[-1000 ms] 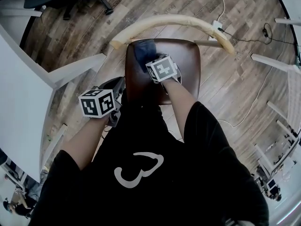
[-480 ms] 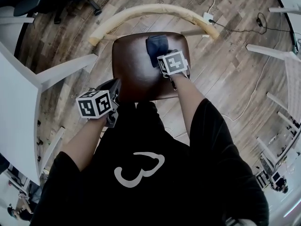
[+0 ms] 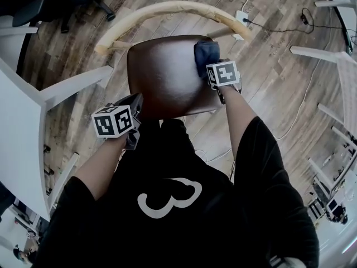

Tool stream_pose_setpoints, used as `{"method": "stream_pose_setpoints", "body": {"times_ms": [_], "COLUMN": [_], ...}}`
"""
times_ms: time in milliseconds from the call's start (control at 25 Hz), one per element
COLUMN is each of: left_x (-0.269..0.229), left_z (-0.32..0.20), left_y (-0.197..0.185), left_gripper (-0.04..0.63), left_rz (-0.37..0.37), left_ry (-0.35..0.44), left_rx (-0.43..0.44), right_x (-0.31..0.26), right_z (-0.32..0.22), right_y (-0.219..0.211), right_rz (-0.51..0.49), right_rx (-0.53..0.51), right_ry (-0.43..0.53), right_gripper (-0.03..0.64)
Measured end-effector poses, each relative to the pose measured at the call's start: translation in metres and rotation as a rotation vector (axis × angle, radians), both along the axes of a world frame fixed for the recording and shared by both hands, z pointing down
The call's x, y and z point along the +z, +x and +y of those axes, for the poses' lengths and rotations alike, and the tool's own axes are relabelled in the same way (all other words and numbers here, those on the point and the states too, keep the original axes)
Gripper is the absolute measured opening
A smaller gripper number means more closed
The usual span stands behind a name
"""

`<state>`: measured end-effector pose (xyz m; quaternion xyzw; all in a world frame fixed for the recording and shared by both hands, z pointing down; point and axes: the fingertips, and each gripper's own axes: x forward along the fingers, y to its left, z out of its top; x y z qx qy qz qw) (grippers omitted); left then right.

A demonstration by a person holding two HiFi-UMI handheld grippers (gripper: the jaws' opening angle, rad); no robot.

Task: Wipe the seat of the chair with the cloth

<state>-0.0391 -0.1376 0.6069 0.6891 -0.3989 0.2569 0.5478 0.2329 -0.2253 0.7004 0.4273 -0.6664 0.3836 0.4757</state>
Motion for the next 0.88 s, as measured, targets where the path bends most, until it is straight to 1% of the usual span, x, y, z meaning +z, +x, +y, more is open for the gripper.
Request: {"method": "stream_pose_setpoints", "body": {"times_ms": [200, 320, 480, 680, 880], "left_x": [0.004, 0.006, 0.005, -0.002, -0.012], "left_z": [0.002, 0.004, 0.004, -0.001, -0.006], "left_y": [0.004, 0.008, 0.013, 0.012, 0.006], "left_gripper": [0.014, 0.015, 0.014, 0.014, 0.014], "left_rz": [-0.006, 0.002, 0.017, 0.014, 0.031], "left_ry": [-0.004, -0.014, -0.019, -0.002, 0.012], "left_rx": [0.017, 0.010, 0.008, 0.003, -0.029], "right_x": [0.002, 0.001, -0.010, -0.046, -0.084], "right_z": [0.001, 0.002, 0.001, -0.003, 0.004], "right_y": [0.023, 0.023, 0.015, -0.012, -0.063], "right_rz": [0.027, 0.025, 0.005, -0.046, -0.156], "right_rx": [0.042, 0.046, 0.019, -0.069, -0.133], "right_ry": [-0.003, 0.002, 0.023, 0.073, 0.127], "right_gripper": [0.087, 0.087, 0.087, 0.087, 0.087]}}
